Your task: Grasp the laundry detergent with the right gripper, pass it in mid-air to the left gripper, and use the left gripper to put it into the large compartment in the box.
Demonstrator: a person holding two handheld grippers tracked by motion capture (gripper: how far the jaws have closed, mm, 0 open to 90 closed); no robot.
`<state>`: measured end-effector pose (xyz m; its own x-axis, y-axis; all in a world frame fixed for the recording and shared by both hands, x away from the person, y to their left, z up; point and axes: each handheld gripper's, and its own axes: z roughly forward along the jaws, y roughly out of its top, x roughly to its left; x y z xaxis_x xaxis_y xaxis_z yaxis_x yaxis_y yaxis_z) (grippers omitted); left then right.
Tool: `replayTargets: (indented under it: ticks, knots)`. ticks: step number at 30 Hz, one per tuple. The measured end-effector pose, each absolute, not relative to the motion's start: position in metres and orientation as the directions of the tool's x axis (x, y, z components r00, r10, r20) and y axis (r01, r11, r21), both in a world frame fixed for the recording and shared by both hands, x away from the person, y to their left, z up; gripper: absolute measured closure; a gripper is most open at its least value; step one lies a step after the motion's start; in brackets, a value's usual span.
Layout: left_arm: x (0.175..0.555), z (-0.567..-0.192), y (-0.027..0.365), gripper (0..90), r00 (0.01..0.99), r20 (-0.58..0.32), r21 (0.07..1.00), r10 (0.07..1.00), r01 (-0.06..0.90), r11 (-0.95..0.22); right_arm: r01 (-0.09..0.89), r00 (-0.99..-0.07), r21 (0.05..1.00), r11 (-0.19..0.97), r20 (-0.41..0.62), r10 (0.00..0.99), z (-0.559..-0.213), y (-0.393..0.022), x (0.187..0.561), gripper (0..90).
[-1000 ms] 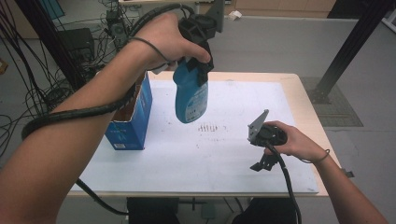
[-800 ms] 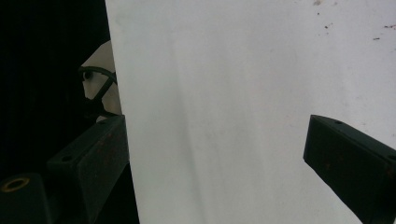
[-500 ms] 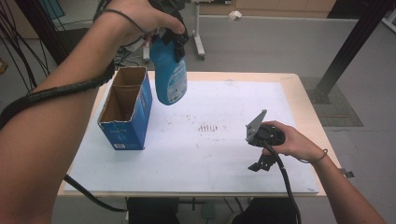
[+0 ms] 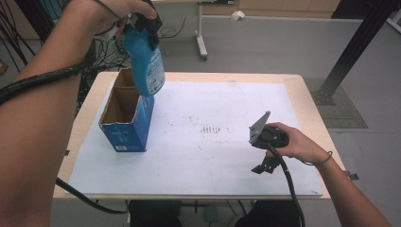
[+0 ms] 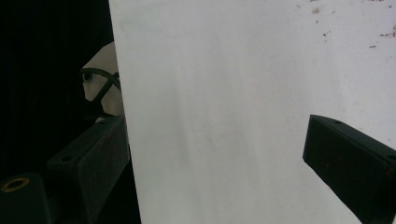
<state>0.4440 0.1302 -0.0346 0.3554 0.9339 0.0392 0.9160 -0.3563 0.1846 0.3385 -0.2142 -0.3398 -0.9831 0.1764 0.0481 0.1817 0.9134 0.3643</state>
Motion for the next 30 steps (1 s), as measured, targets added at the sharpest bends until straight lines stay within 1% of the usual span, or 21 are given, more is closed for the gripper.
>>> replayTargets:
  ticks: [8,19,23,30]
  knots:
    - [0.448,-0.028,0.157,37.5,0.266,0.057,0.193,0.962,0.943,-0.272,0.184,-0.983,0.357,0.916,0.048,0.178,-0.34,-0.215,0.339,6.9]
    - [0.45,-0.022,0.185,37.5,0.154,0.079,0.193,0.985,0.967,-0.167,0.182,-0.983,0.357,0.916,0.054,0.174,-0.342,-0.213,0.339,6.9]
    - [0.45,-0.023,0.191,37.5,0.135,0.068,0.201,0.989,0.969,-0.146,0.181,-0.983,0.357,0.916,0.052,0.174,-0.342,-0.213,0.339,6.7]
    - [0.454,-0.031,0.196,37.5,0.124,0.06,0.187,0.991,0.973,-0.133,0.181,-0.983,0.356,0.917,0.051,0.175,-0.342,-0.213,0.338,6.8]
